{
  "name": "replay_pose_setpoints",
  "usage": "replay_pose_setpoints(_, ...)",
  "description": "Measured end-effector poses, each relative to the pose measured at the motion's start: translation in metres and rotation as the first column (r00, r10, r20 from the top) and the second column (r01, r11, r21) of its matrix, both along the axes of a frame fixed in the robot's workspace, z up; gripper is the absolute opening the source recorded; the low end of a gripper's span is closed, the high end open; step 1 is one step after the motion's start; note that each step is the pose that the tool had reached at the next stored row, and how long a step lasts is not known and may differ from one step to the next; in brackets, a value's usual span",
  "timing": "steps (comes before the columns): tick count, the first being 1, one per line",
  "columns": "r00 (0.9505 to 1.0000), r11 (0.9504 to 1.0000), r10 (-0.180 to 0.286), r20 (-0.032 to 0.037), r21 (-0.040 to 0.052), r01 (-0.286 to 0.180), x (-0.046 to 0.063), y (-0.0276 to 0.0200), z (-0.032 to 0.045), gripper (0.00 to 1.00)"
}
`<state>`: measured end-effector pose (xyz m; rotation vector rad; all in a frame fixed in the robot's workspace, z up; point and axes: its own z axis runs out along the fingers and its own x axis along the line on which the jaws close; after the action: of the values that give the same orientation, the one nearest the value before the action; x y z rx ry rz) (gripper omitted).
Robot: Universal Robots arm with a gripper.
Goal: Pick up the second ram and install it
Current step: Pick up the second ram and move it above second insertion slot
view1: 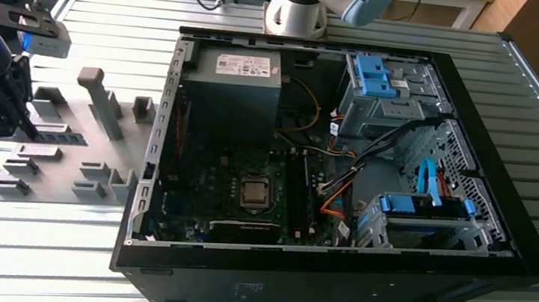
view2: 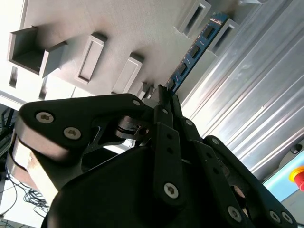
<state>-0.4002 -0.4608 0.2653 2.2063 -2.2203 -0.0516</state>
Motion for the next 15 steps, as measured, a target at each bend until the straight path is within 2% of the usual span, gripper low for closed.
replay_pose_setpoints(15, 1.0, 1.0, 0.0, 0.0001, 0.0, 0.0, 0.0, 0.0, 0.0065, 0.14)
